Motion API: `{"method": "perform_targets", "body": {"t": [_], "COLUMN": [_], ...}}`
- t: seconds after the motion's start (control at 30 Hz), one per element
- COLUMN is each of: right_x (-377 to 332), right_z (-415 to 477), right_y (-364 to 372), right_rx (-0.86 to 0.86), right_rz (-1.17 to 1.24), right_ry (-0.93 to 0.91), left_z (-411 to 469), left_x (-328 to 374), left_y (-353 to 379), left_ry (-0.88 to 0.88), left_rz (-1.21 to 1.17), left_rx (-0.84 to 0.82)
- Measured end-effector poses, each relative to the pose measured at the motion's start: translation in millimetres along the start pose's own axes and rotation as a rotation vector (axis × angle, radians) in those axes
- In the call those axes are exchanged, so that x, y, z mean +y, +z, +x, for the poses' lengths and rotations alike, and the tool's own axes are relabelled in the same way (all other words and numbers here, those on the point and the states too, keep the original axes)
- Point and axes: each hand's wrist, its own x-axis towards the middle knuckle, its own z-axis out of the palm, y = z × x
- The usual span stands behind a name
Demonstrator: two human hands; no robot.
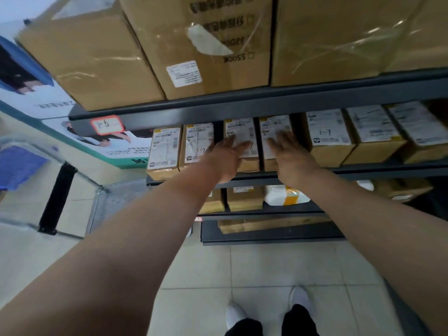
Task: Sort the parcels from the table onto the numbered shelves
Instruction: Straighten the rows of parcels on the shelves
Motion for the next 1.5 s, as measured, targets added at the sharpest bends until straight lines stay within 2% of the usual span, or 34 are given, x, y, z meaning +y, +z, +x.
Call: {"method": "perform_targets", "body": {"t": [0.2, 0.37, 0.63, 0.8, 0.97, 1.13, 1.33, 1.5], "right_x": [-13.1, -24.8, -35.1, -24.0, 11.0, 78.6, 161.9, 192.6], "right_z": [-1.3, -0.6, -3.4, -21.6, -41.3, -64.3, -76.0, -54.5], "right_y": [-2.1, 5.5, 9.4, 11.0, -4.5, -17.9, -19.8, -14.3], "right_rx": [-0.032, -0.034, -0.022, 0.143, 0.263, 0.319, 0.248, 0.155], "right_rz": [0.017, 0.005, 0.031, 0.052, 0.005, 0.047, 0.047, 0.213], "right_ry": [-0.042, -0.063, -0.076, -0.111, -0.051, 0.081, 0.193, 0.094], "left_z": [-5.4, -14.3, -24.7, -26.3, -11.6, 17.1, 48.2, 65.4], "left_x": [-12.2, -19.3, -20.9, -10.8, 29.1, 89.0, 150.5, 165.8], "left_y": [-3.7, -4.9, 3.3, 0.1, -16.7, -26.8, -24.4, -23.9], "left_ry": [-0.015, -0.024, -0.054, -0.056, 0.027, 0.128, 0.237, 0.201], "left_rz": [0.055, 0.072, 0.033, 0.029, 0.026, -0.067, -0.108, -0.04], "left_rx": [-0.086, -0.09, 0.003, 0.122, 0.151, 0.081, 0.063, 0.025]}}
